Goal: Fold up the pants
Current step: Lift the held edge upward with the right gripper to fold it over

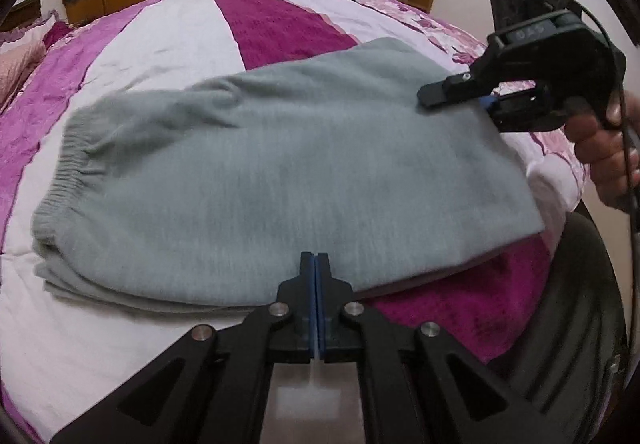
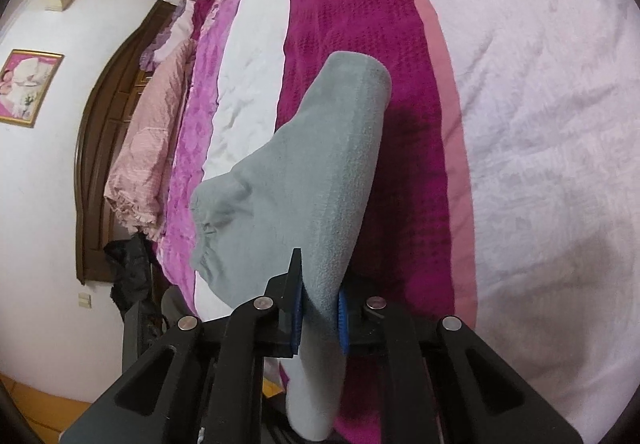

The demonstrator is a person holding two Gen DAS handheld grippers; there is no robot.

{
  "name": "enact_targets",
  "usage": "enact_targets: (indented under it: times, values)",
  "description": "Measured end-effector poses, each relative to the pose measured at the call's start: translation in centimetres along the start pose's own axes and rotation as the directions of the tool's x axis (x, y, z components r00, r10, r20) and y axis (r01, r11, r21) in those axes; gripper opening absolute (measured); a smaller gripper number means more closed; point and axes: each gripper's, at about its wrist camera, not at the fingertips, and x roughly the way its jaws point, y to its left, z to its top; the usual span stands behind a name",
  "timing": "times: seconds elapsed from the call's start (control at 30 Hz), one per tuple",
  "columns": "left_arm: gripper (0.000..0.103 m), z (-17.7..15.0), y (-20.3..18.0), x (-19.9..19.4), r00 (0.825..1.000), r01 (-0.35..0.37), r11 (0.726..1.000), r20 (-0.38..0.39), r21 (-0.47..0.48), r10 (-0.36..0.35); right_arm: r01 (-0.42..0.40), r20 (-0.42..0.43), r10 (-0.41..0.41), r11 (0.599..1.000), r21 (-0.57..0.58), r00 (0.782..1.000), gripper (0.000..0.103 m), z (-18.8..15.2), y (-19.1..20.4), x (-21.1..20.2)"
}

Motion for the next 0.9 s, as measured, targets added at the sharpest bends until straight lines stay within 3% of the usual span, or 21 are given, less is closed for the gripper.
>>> enact_targets:
  times: [0.1,0.17,0.23,0.27,0.4,0.5,0.53,0.57,0.6,0.73,0.83,0.9]
  values:
    - [0.001,0.5,-1.4,-2.4,0.996,0.036,0.999,0.079,0.024,-0.038,0.009,0.007,-0.009,1.0,-0.001,1.0,0.006,0.0,0.8,-0.5]
    - [0.001,0.1,-2.1,-1.6,0.998,0.019,0.999,0.06,0.036,-0.022,0.02,0.009,-0.02,1.0,-0.003,1.0,0.006,0.1,1.1,-0.7]
    - [0.001,-0.6,-1.8,1.0,0.999,0.003,1.0,-0.032,0.007,-0.003,0.026,0.008,-0.026,1.0,0.003,1.0,0.005,0.2,1.6,-0.9]
    - [0.001,-1.1,-1.7,1.4,0.999,0.0,1.0,-0.034,0.0,0.0,0.029,-0.002,-0.029,1.0,0.011,1.0,0.005,0.2,2.0,-0.9]
    - [0.001,-1.0,-2.3,-1.2,1.0,0.006,1.0,0.01,0.017,-0.006,0.066,0.006,-0.066,0.998,-0.006,0.998,0.005,0.1,3.5,-1.2]
    - [0.001,-1.0,-1.7,-2.1,0.994,-0.064,0.998,0.094,-0.007,0.064,0.075,0.001,-0.075,0.997,-0.004,0.997,0.005,0.3,4.0,-1.5]
    - [0.001,-1.0,-1.4,-0.9,0.996,-0.065,0.998,0.06,-0.013,0.066,0.077,0.0,-0.077,0.997,-0.002,0.997,0.005,0.3,4.0,-1.5]
    - [0.0,-1.1,-1.1,0.9,0.999,-0.048,0.999,-0.009,-0.017,0.048,0.077,-0.002,-0.077,0.997,0.004,0.997,0.005,0.4,4.0,-1.5]
    - [0.0,-1.2,-0.6,1.8,0.999,-0.032,0.999,-0.019,-0.033,0.031,0.077,-0.009,-0.077,0.997,0.009,0.997,0.005,0.4,4.2,-1.4]
    - [0.0,-1.1,-0.7,0.7,1.0,-0.008,1.0,-0.013,0.001,0.008,0.064,0.0,-0.064,0.998,0.029,0.998,0.005,0.5,5.1,-1.2]
    - [0.0,-0.9,0.8,-0.8,0.995,0.087,0.995,-0.044,-0.056,-0.09,0.069,0.002,-0.069,0.995,0.066,0.998,0.005,0.8,6.1,-1.2]
    - [0.0,-0.3,2.7,-2.7,0.993,0.114,0.987,-0.027,-0.112,-0.117,0.085,0.0,-0.085,0.993,0.081,0.996,0.005,1.0,7.0,-1.3]
